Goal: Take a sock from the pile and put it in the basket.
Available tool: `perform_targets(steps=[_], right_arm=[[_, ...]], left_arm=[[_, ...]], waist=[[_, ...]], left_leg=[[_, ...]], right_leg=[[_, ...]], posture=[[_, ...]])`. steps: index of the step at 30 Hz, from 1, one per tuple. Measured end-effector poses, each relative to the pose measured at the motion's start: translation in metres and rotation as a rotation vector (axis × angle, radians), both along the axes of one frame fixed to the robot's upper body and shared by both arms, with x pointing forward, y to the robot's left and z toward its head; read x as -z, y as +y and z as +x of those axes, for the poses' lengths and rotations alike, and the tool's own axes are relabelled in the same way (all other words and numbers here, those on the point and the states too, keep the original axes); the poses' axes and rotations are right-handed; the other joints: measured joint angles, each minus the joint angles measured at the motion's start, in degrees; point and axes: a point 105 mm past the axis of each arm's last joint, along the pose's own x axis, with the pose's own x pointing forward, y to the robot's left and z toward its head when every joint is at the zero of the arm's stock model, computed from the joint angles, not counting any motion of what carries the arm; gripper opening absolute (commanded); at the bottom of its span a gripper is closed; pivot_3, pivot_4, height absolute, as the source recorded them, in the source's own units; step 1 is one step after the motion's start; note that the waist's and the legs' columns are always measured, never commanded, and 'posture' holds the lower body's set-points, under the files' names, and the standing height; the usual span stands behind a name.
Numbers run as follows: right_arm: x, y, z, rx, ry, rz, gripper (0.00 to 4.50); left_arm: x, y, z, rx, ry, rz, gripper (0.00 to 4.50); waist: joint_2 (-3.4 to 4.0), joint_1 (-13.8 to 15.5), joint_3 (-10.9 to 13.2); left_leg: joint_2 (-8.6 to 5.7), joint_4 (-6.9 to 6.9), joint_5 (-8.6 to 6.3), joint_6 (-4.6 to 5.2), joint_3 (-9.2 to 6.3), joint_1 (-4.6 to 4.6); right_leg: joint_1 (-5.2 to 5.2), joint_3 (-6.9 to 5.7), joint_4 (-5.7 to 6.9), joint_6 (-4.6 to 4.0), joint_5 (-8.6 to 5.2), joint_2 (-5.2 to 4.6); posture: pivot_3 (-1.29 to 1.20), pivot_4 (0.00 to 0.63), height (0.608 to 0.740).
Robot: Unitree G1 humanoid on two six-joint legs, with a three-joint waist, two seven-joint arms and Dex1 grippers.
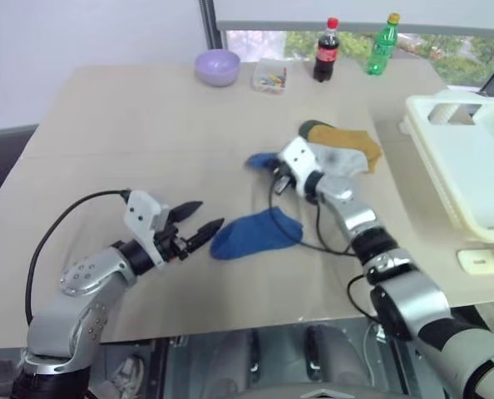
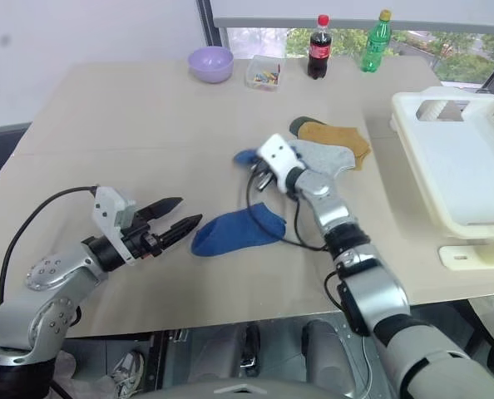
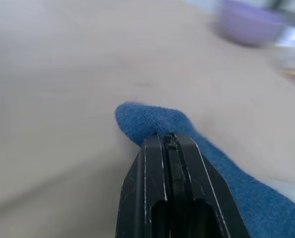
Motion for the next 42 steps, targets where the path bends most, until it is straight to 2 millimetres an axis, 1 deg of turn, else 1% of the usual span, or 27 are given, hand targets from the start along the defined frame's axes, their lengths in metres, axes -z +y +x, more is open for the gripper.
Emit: perform_targets(steps=[1,4,7,10,12,15,18,20,22,24,27,28,29,30,31,32,34,35,37,39,40,41,42], right_arm=[[0.004,0.005,-0.005,-0.022,0.015,-0.007,0.02],[0.006,0.017,-0.017,-0.072,0.029,-0.009,0.02],[0.009,0.026,-0.029,-0.132,0.075,-0.001,0.94],[0.008,0.03,-0.041,-0.198,0.128,0.031,2.35],[0.005,0.03,-0.046,-0.226,0.14,0.041,2.35],[-0.009,0.017,-0.045,-0.214,0.134,0.053,2.35],[-0.024,-0.002,-0.038,-0.138,0.132,0.084,2.35],[-0.029,-0.016,-0.03,-0.06,0.143,0.094,2.35],[-0.027,-0.029,-0.023,0.027,0.163,0.081,2.35],[-0.021,-0.039,-0.017,0.096,0.195,0.058,2.35],[-0.014,-0.049,-0.012,0.161,0.214,0.03,2.35],[-0.009,-0.052,-0.009,0.185,0.225,0.02,2.35],[-0.004,-0.055,-0.007,0.204,0.239,0.011,2.39],[0.002,-0.058,-0.005,0.221,0.259,0.001,1.85],[0.008,-0.059,-0.004,0.231,0.278,-0.009,1.57],[0.016,-0.061,-0.003,0.24,0.3,-0.021,1.1],[0.015,-0.06,-0.002,0.228,0.288,-0.029,0.07],[0.014,-0.06,-0.002,0.225,0.286,-0.032,0.0],[0.014,-0.06,-0.002,0.22,0.285,-0.035,0.0],[0.014,-0.061,-0.002,0.218,0.286,-0.035,0.0],[0.012,-0.06,-0.003,0.209,0.283,-0.033,0.0],[0.007,-0.062,-0.006,0.192,0.275,-0.025,0.0],[0.002,-0.064,-0.007,0.183,0.27,-0.018,0.0]], left_arm=[[0.0,0.003,0.002,-0.021,-0.001,0.006,3.33],[0.003,0.016,0.009,-0.091,0.007,0.015,3.33],[0.003,0.02,0.011,-0.111,0.006,0.014,3.33],[0.006,0.023,0.013,-0.124,0.018,0.018,3.33],[0.008,0.024,0.016,-0.138,0.031,0.021,3.33],[0.008,0.021,0.028,-0.157,0.045,0.015,3.33],[0.008,0.01,0.045,-0.162,0.064,-0.004,3.33],[0.007,0.003,0.059,-0.163,0.074,-0.002,3.33],[0.01,-0.002,0.074,-0.173,0.097,0.024,3.33],[0.017,-0.005,0.088,-0.19,0.129,0.052,3.33],[0.029,-0.009,0.098,-0.195,0.172,0.075,3.33],[0.028,-0.011,0.101,-0.194,0.166,0.076,3.33],[0.028,-0.013,0.105,-0.19,0.165,0.088,2.79],[0.028,-0.016,0.11,-0.181,0.158,0.098,2.53],[0.029,-0.017,0.111,-0.172,0.154,0.103,2.11],[0.03,-0.02,0.112,-0.156,0.147,0.109,1.61],[0.032,-0.026,0.111,-0.126,0.142,0.105,0.59],[0.032,-0.028,0.111,-0.118,0.141,0.1,0.08],[0.033,-0.03,0.11,-0.107,0.14,0.082,0.03],[0.033,-0.027,0.107,-0.115,0.137,0.047,0.03],[0.032,-0.027,0.103,-0.114,0.132,0.007,0.03],[0.026,-0.029,0.094,-0.094,0.115,-0.072,0.03],[0.022,-0.031,0.09,-0.079,0.109,-0.104,0.03]], waist=[[0.0,0.1,0.0],[-0.01,0.2,0.0],[-0.02,0.2,0.0],[-0.02,0.1,0.0],[-0.02,0.1,0.0],[-0.04,0.7,0.0],[-0.05,1.1,0.0],[-0.07,1.5,0.0],[-0.06,1.6,0.0],[-0.06,1.4,0.0],[-0.06,1.3,0.0],[-0.07,1.4,0.0],[-0.06,1.5,0.0],[-0.07,1.6,0.0],[-0.07,1.6,0.0],[-0.07,1.6,0.0],[-0.07,1.6,-0.1],[-0.08,1.6,-0.1],[-0.08,1.6,-0.1],[-0.08,1.6,-0.1],[-0.08,1.5,0.0],[-0.08,1.5,0.0],[-0.08,1.5,0.0]], left_leg=[[-0.01,0.0,0.0,0.0,-0.01,0.0],[-0.05,0.0,0.0,-0.01,-0.03,0.0],[-0.05,0.0,-0.01,-0.02,-0.04,0.0],[-0.05,-0.02,-0.01,-0.03,-0.04,0.0],[-0.05,-0.03,0.0,-0.05,-0.06,0.0],[-0.08,-0.03,0.03,-0.08,-0.13,0.01],[-0.12,-0.03,0.03,-0.08,-0.13,0.01],[-0.13,-0.03,0.05,-0.1,-0.12,0.01],[-0.14,-0.03,0.05,-0.1,-0.09,0.01],[-0.14,-0.03,0.06,-0.09,-0.01,0.0],[-0.13,-0.03,0.06,-0.08,0.04,0.01],[-0.12,-0.03,0.06,-0.08,0.04,0.0],[-0.12,-0.03,0.06,-0.08,0.05,0.01],[-0.13,-0.03,0.06,-0.07,0.05,0.02],[-0.13,-0.02,0.07,-0.07,0.04,0.03],[-0.14,-0.02,0.06,-0.06,0.06,0.04],[-0.14,-0.02,0.06,-0.06,0.04,0.11],[-0.14,-0.02,0.06,-0.06,0.03,0.11],[-0.13,-0.02,0.06,-0.06,0.02,0.11],[-0.11,-0.02,0.06,-0.06,0.02,0.11],[-0.1,-0.02,0.06,-0.06,0.02,0.1],[-0.07,-0.02,0.06,-0.06,0.02,0.01],[-0.07,-0.01,0.06,-0.06,0.01,-0.02]], right_leg=[[0.01,-0.02,0.0,0.0,0.0,-0.02],[0.01,-0.03,0.0,0.0,0.0,-0.05],[0.01,-0.04,-0.01,0.0,0.0,-0.06],[-0.01,-0.03,-0.01,0.0,0.0,-0.05],[-0.01,-0.05,0.0,0.0,0.0,-0.05],[0.0,-0.12,0.0,0.01,0.0,-0.08],[0.03,-0.12,0.02,0.01,0.01,-0.09],[0.02,-0.12,0.04,0.01,0.0,0.01],[0.0,-0.09,0.05,0.0,0.0,0.21],[-0.02,-0.02,0.05,0.01,0.0,0.25],[-0.03,0.03,0.02,0.01,0.0,0.3],[-0.02,0.02,0.01,0.02,0.0,0.31],[-0.01,0.03,0.02,0.02,0.0,0.3],[0.02,0.01,0.02,0.02,0.0,0.3],[0.04,0.0,0.02,0.02,0.0,0.3],[0.06,0.01,0.02,0.03,0.0,0.28],[0.13,0.01,0.02,0.03,0.0,0.28],[0.13,0.0,0.02,0.03,0.0,0.27],[0.14,0.0,0.03,0.03,0.0,0.27],[0.13,0.01,0.04,0.03,0.0,0.28],[0.11,0.02,0.03,0.03,0.0,0.27],[0.05,0.05,0.01,0.03,0.0,0.23],[0.02,0.03,0.0,0.03,0.0,0.22]], posture=[[0.0,0.15,0.74],[0.0,0.15,0.74],[0.0,0.15,0.74],[0.0,0.15,0.74],[0.0,0.15,0.74],[0.0,0.15,0.74],[0.0,0.15,0.74],[0.0,0.15,0.74],[0.0,0.15,0.74],[0.0,0.15,0.74],[0.0,0.15,0.74],[0.0,0.15,0.74],[0.0,0.15,0.74],[0.0,0.15,0.74],[0.0,0.15,0.74],[0.0,0.15,0.74],[0.0,0.15,0.74],[0.0,0.15,0.74],[0.0,0.15,0.74],[0.0,0.15,0.74],[0.0,0.15,0.74],[0.0,0.15,0.74],[0.0,0.15,0.74]])
